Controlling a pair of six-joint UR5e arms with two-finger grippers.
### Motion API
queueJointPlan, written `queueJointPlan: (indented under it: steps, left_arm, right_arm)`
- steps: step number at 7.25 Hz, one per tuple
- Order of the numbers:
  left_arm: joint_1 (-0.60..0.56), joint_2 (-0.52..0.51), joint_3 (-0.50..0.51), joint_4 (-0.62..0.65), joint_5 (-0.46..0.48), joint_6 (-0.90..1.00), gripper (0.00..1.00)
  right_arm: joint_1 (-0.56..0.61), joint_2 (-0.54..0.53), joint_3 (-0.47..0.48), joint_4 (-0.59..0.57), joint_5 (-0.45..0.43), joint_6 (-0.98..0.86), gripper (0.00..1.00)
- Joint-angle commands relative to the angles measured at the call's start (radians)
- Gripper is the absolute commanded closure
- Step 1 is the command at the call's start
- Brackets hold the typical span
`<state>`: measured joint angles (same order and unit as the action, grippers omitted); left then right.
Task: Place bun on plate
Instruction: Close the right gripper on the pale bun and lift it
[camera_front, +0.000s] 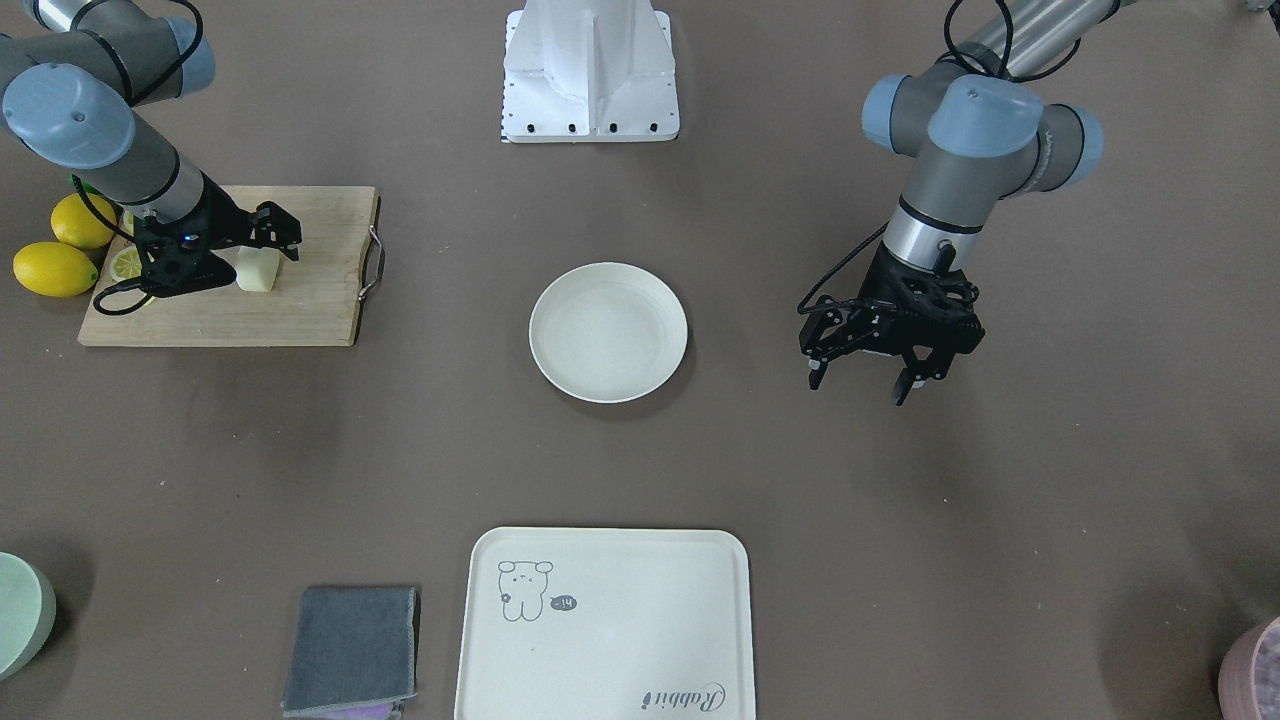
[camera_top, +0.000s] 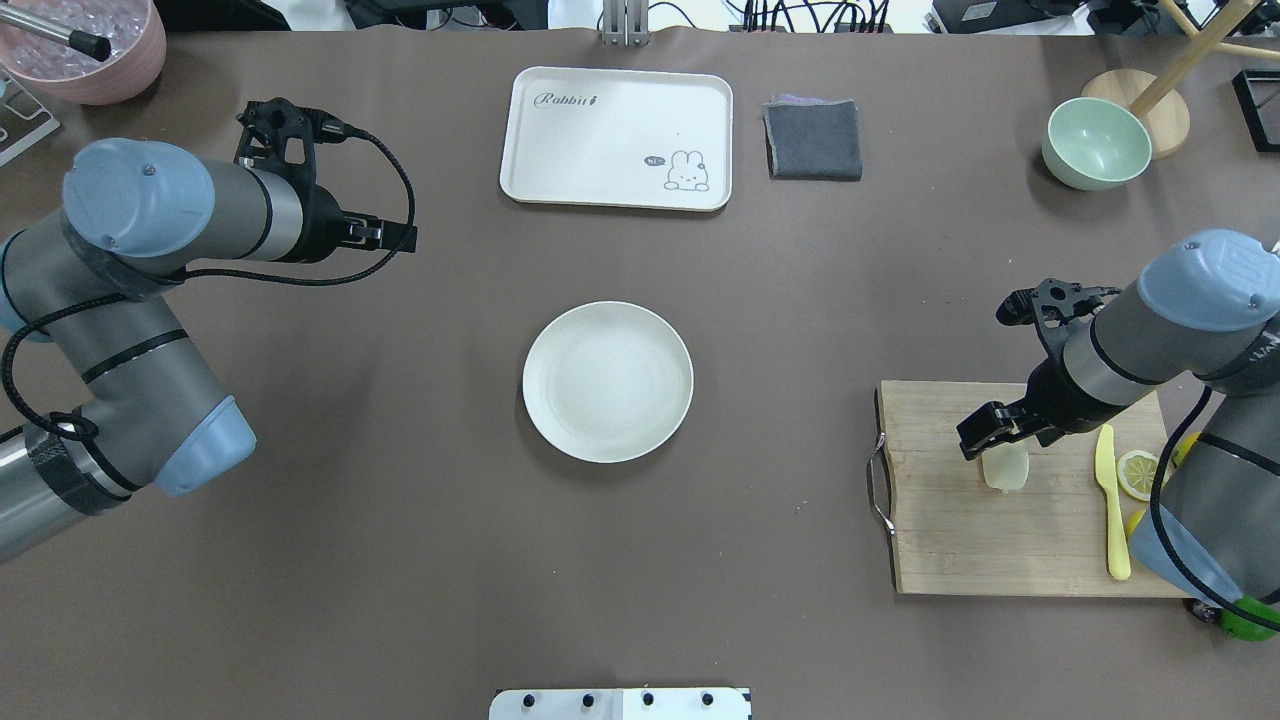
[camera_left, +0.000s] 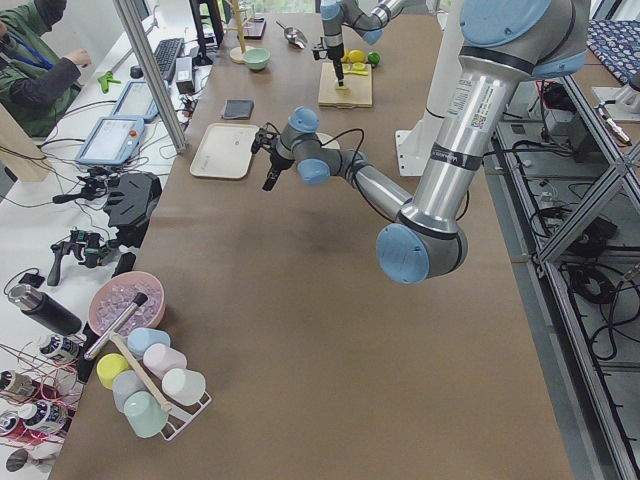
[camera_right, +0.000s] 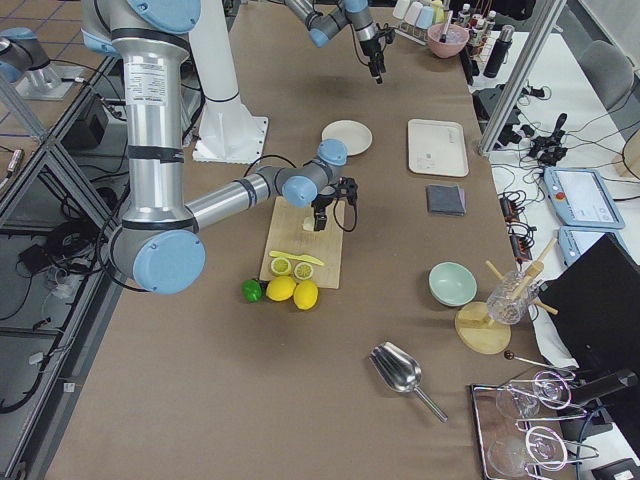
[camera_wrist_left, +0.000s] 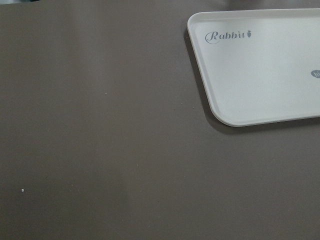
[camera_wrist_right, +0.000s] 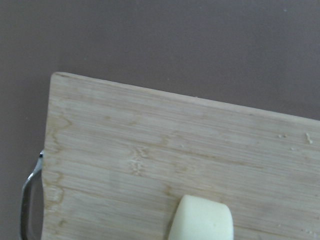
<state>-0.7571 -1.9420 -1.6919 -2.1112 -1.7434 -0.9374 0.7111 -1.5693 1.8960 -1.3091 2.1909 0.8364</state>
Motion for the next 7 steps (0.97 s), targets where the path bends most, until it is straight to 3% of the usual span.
queueJointPlan:
  steps: [1,2,3,4,7]
  left_arm:
    - [0.001,0.018,-0.003,-0.003,0.002,-0.004,0.02]
    - [0.001,0.018,0.0,-0.003,0.002,-0.004,0.02]
    - [0.001,0.018,0.0,-0.003,0.002,-0.004,0.02]
    - [0.001,0.02,-0.003,-0.003,0.016,-0.007,0.02]
    - [0.001,0.049,-0.016,-0.027,0.019,-0.007,0.02]
  right_arm:
    - [-0.041,0.0,0.003,0.001,-0.075,0.018,0.23]
    - [-0.041,0.0,0.002,0.001,-0.076,0.018,0.5]
    - [-0.041,0.005,0.003,0.002,-0.076,0.018,0.87]
    - [-0.041,0.008,0.012,0.001,-0.077,0.015,1.0]
    - [0.026,0.058,0.058,-0.002,-0.063,0.007,1.0]
